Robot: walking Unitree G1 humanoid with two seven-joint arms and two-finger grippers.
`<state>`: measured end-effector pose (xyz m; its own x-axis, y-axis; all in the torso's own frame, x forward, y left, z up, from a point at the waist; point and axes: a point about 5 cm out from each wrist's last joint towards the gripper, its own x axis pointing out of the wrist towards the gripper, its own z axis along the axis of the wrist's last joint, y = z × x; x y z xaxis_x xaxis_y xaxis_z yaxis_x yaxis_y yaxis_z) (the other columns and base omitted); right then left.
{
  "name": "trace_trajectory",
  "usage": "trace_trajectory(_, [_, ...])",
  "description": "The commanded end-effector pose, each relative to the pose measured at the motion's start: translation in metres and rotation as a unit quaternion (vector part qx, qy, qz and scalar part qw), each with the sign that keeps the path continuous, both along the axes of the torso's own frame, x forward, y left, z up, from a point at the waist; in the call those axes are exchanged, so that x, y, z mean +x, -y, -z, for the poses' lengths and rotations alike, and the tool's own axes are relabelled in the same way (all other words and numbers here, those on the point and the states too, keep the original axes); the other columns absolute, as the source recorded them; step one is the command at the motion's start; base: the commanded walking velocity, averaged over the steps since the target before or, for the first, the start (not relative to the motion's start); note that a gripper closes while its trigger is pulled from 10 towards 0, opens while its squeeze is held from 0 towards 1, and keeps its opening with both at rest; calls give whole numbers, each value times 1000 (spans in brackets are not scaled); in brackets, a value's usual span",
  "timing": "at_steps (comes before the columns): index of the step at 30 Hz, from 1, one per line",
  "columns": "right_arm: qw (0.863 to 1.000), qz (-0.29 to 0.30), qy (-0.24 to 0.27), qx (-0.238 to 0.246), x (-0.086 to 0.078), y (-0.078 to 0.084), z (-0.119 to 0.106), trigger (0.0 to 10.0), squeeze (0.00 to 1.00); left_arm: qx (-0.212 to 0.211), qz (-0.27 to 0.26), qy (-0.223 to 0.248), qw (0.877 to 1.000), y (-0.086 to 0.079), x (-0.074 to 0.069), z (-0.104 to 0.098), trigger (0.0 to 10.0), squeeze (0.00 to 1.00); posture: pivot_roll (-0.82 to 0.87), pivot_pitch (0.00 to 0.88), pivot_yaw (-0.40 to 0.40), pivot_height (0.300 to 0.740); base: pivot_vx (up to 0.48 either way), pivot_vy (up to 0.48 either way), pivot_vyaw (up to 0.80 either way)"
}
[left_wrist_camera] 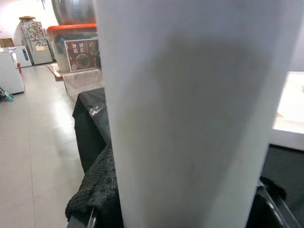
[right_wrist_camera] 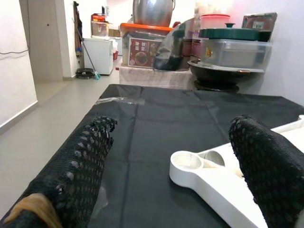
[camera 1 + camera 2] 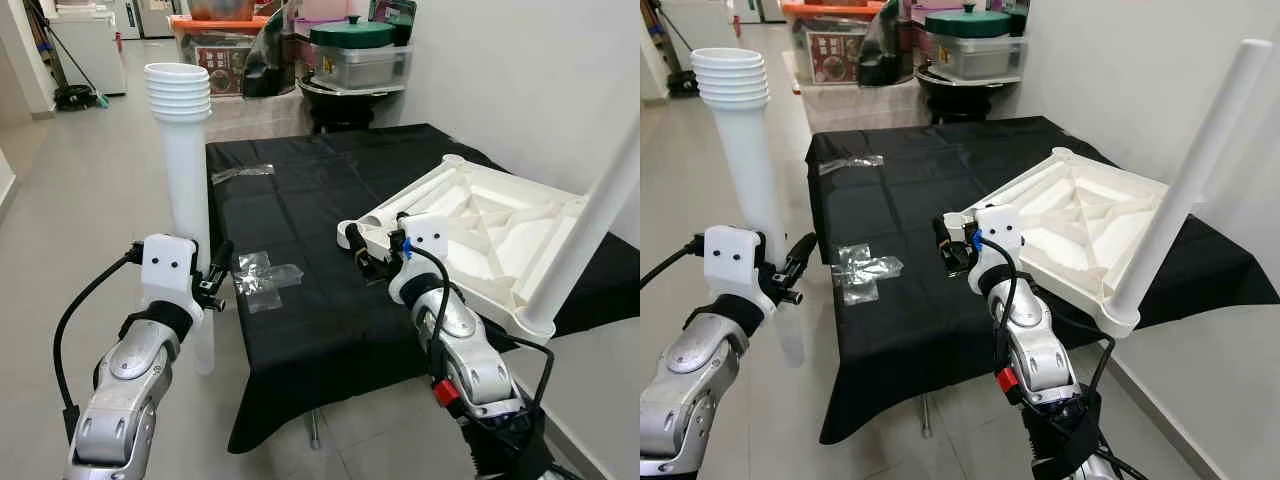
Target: Building children table
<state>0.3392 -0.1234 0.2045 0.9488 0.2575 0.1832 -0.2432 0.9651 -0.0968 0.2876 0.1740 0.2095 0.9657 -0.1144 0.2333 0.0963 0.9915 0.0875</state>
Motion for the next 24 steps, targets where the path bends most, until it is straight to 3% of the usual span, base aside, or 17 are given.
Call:
trace_trajectory(1, [1000, 4, -4, 1, 1, 1, 3, 10000, 0, -2, -11, 8, 1000, -2, 2, -2, 10000, 0, 48, 0, -36, 740, 311, 0, 0])
trace_trajectory(19, [1000, 16, -8, -1, 0, 3, 8, 10000, 0, 1, -10, 16, 1000, -1, 4, -4, 10000, 0, 51, 0, -30, 740, 360, 0, 0])
trace_trajectory(24, [1000, 14, -8, -3, 0, 3, 10, 10000, 0, 12, -8, 21, 1000, 4, 3, -5, 10000, 0, 57, 0, -32, 740, 0, 0, 0])
